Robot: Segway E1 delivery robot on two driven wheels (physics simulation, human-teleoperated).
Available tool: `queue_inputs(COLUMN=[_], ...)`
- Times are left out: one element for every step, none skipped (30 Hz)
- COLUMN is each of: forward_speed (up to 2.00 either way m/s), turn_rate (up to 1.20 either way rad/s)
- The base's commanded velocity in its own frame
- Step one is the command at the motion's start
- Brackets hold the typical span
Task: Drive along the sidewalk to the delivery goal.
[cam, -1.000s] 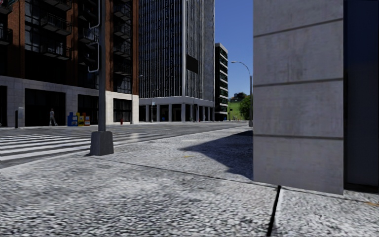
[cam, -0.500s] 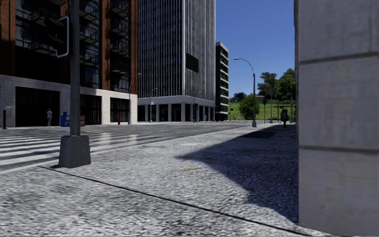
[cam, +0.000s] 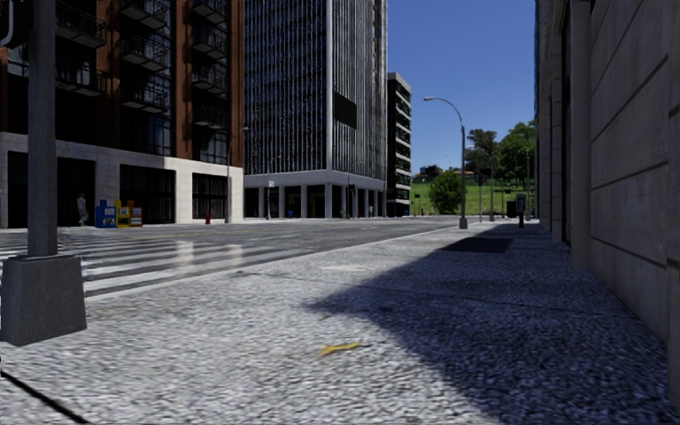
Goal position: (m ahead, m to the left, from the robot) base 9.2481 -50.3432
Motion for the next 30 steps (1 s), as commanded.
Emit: queue_inputs(forward_speed=[2.0,2.0,2.0,2.0,2.0,2.0,2.0,2.0,2.0,2.0,2.0,2.0,2.0,2.0,2.0,2.0,2.0,2.0,2.0,2.0,2.0,2.0,2.0,2.0,2.0,2.0,2.0,2.0,2.0,2.0], turn_rate=[0.0,0.0,0.0,0.0,0.0,0.0,-0.03,-0.29,-0.29,-0.3,-0.31,-0.31,-0.35,-0.38,-0.4,-0.44,-0.44,-0.47,-0.52,-0.54,-0.54,-0.54,-0.54,-0.55,-0.55,-0.55,-0.55,-0.55,-0.55,-0.55])
